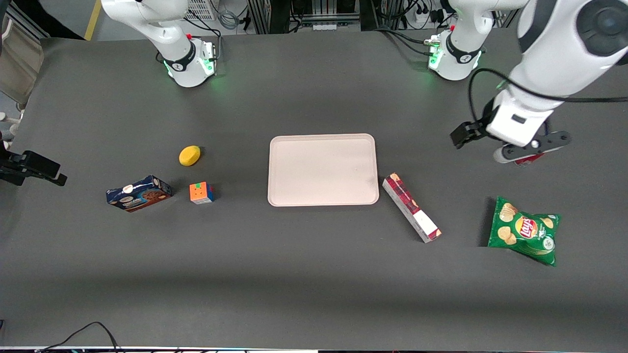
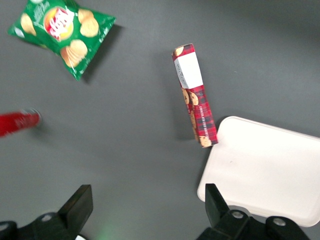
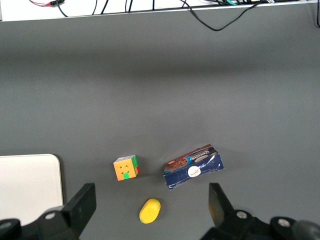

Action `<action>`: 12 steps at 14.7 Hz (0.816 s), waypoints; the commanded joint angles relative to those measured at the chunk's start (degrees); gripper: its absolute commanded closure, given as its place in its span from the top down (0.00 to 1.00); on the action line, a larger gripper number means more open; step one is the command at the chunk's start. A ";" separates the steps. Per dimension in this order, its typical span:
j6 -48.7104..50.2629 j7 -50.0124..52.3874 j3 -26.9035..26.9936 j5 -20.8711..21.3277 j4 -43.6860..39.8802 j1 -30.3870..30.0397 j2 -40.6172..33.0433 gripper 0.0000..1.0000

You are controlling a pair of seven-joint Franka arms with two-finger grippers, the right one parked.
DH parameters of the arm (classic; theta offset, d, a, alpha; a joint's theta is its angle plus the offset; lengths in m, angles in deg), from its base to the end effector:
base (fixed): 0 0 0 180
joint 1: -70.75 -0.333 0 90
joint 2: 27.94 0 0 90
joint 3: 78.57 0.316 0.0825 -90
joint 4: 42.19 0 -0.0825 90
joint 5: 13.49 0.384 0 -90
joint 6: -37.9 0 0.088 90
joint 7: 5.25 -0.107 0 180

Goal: Place red cookie box on tray
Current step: 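Lower the open left gripper over the red cookie box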

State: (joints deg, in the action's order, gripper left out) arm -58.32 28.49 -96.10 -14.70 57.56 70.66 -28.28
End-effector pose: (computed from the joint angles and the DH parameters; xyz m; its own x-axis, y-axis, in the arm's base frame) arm 0.5287 -0.1686 0.5562 0.9573 0.2834 -0.0571 0.2830 -0.9590 -0.0152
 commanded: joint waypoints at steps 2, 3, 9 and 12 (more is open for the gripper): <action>-7.11 14.48 -4.00 -0.46 0.08 0.26 5.87 1.00; -9.58 15.72 -4.18 -0.46 0.61 0.35 7.28 1.00; -21.55 21.61 -4.62 2.51 2.11 1.14 17.30 1.00; -24.09 24.17 -4.71 5.95 2.72 1.93 20.46 1.00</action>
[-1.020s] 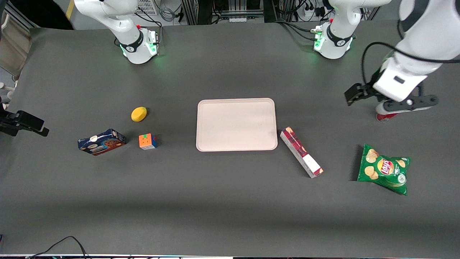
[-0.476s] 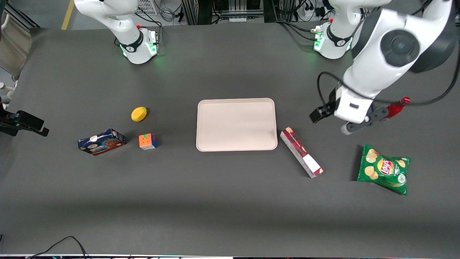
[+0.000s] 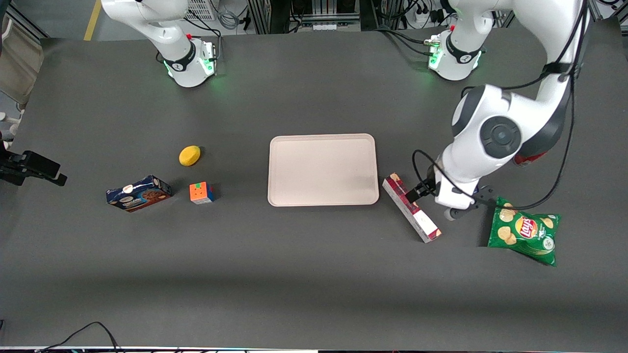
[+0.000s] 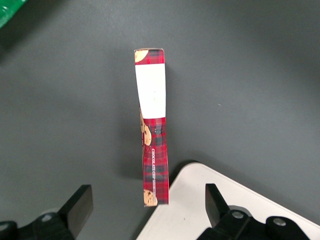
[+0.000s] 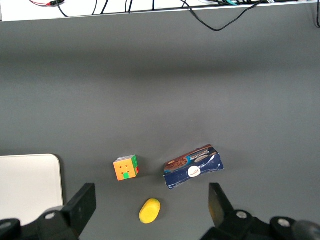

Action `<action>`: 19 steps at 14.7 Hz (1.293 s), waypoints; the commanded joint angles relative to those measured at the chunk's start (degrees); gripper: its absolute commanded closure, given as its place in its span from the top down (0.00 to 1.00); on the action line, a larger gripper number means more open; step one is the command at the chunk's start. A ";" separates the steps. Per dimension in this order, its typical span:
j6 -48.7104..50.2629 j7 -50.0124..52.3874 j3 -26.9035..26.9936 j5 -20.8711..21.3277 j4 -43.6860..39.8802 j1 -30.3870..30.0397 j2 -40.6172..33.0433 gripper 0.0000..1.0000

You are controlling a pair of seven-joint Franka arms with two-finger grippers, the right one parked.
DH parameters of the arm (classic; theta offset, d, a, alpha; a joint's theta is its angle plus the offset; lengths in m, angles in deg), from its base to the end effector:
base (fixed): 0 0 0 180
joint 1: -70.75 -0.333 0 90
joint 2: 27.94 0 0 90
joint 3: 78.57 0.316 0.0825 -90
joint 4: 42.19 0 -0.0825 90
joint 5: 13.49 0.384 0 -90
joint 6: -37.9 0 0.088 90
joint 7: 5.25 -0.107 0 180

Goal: Place red cookie box on tray
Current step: 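Lower the open left gripper over the red cookie box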

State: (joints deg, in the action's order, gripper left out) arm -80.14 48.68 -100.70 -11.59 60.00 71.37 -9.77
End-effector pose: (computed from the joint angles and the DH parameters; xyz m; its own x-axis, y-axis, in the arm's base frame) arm 0.5906 -0.2267 0.3875 0.8532 0.5152 -0.0815 0.5192 -0.8538 0.0386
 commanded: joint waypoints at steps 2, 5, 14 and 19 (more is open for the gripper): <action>-5.51 4.08 -0.01 3.19 1.77 1.40 3.27 1.00; -10.87 4.08 -0.01 4.77 5.46 1.48 4.24 1.00; -16.69 4.78 0.52 7.59 7.23 1.22 11.18 1.00; -20.47 7.50 0.52 12.42 7.32 1.31 14.96 1.00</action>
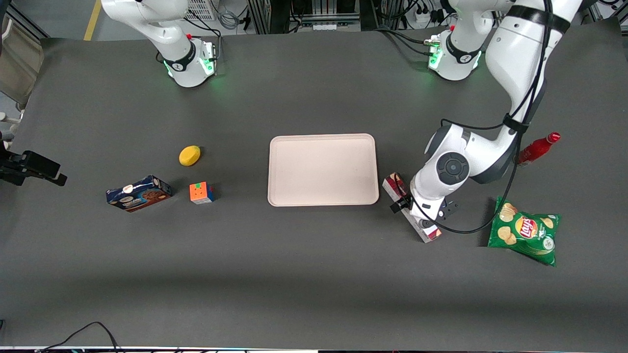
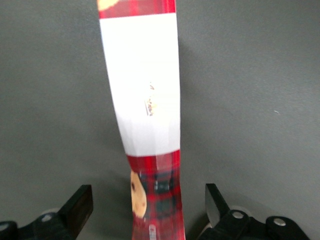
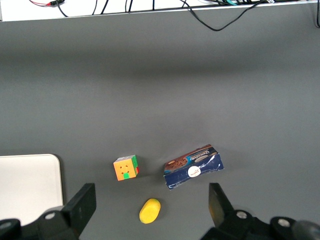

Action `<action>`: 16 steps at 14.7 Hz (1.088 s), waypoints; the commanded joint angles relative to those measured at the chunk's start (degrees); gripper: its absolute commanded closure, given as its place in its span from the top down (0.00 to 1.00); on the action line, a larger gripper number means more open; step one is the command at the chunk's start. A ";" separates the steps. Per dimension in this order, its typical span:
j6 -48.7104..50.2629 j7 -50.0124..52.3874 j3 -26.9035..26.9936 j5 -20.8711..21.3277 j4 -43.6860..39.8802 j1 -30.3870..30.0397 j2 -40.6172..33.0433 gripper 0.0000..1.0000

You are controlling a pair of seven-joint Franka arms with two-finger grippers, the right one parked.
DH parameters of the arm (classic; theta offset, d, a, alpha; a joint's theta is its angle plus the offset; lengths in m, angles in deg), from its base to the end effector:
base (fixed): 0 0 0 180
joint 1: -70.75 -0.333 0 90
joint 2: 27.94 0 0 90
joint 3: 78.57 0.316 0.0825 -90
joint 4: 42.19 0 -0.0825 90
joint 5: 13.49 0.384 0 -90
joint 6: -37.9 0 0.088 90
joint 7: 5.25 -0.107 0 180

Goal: Place red cookie box on tray
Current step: 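Close the left gripper on the cookie box's white-labelled middle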

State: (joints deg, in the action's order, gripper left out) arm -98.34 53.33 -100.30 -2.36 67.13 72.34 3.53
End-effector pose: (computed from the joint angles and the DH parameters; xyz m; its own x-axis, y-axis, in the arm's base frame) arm 0.5794 -0.2361 0.2224 0.8660 0.4951 -0.0703 0.4969 -0.8678 0.0101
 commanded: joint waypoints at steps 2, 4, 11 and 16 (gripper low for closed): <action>-2.54 2.86 0.11 4.94 -0.42 0.34 3.33 1.00; -2.46 3.03 0.02 6.97 -0.78 0.34 4.04 0.93; 2.36 3.03 -0.33 6.98 -4.99 0.25 2.73 0.00; 20.28 1.36 -3.40 6.54 -15.09 -0.01 -1.14 0.00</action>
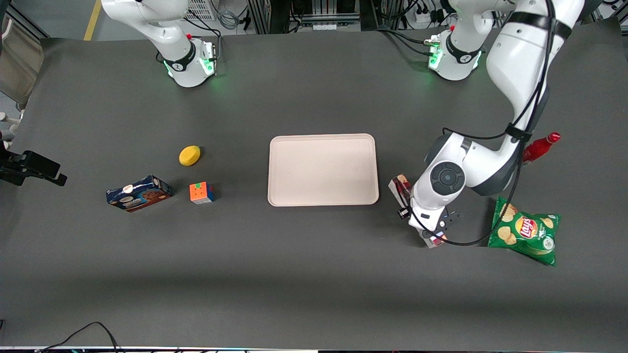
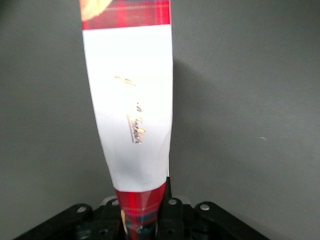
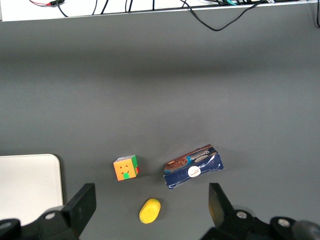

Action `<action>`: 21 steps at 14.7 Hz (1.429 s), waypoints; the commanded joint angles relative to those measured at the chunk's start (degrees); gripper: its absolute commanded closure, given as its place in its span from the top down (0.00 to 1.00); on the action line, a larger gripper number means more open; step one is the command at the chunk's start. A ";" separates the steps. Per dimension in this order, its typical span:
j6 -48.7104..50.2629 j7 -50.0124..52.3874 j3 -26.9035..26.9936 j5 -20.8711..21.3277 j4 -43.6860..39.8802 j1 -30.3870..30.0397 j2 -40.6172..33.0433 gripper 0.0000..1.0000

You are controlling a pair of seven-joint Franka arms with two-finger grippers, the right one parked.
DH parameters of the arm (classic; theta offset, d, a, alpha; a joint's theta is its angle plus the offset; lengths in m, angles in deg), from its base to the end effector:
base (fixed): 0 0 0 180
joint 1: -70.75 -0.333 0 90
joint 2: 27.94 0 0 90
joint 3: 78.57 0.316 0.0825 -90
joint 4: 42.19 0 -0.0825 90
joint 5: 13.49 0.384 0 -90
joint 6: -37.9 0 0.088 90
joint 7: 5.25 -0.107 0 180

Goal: Place red cookie box on tray
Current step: 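Close the left gripper on the cookie box's white-labelled middle, then lift the cookie box and carry it over the beige tray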

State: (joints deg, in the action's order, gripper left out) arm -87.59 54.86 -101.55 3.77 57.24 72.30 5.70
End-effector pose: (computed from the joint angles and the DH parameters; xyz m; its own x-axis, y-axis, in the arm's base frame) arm 0.6123 -0.2415 0.2560 0.8827 0.4691 -0.0264 0.4664 -0.8817 -0.0707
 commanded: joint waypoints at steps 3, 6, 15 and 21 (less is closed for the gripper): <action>15.79 -2.62 -4.78 0.06 -9.17 -0.24 -5.06 0.00; 18.08 -6.56 -8.73 0.06 -8.82 -0.24 -7.79 0.00; 11.79 -12.47 -20.78 1.46 -0.49 0.29 -7.62 0.00; -0.27 -9.23 -20.96 2.69 10.51 0.64 -7.71 0.00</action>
State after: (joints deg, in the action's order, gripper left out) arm -84.71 43.85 -122.35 5.62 64.10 73.12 -0.75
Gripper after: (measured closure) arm 0.780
